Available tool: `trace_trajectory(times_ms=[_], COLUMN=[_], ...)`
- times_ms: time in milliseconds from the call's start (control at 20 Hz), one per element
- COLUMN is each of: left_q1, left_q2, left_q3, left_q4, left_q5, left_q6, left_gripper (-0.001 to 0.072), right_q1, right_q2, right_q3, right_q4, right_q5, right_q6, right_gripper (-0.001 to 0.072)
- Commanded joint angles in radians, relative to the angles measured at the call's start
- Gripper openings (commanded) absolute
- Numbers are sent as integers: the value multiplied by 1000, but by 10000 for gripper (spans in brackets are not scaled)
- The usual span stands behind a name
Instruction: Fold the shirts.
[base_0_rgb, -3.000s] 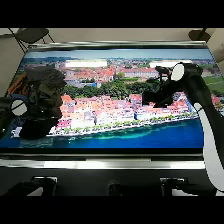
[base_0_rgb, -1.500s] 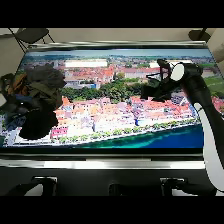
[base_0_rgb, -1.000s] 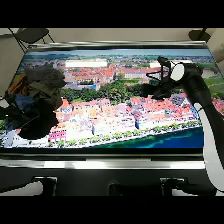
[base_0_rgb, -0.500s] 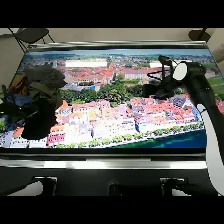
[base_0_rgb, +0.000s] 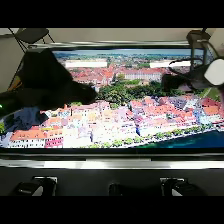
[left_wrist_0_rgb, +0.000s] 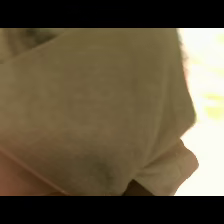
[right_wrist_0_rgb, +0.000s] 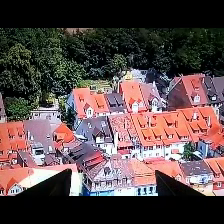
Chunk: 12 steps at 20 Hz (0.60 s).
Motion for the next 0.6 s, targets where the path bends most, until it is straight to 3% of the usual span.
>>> trace_trajectory(times_ms=[0, 300, 500, 550], left_q1=[-237, -534, -640, -634], left_q2=[14, -339, -616, -657], left_q3=[-56, -124, -111, -82], left_q4=[-36, -38, -38, -37], left_q5=[98, 159, 135, 99], left_q6=[-28, -26, -16, -16], left_gripper=[29, 31, 32, 117], right_q1=[0, 0, 0, 0], right_q2=[101, 160, 149, 137], right_q3=[0, 0, -2, -2], right_q4=[-24, -51, -50, -50], right_q5=[110, 311, 312, 311], right_q6=[24, 24, 24, 24], right_gripper=[613, 643, 642, 642])
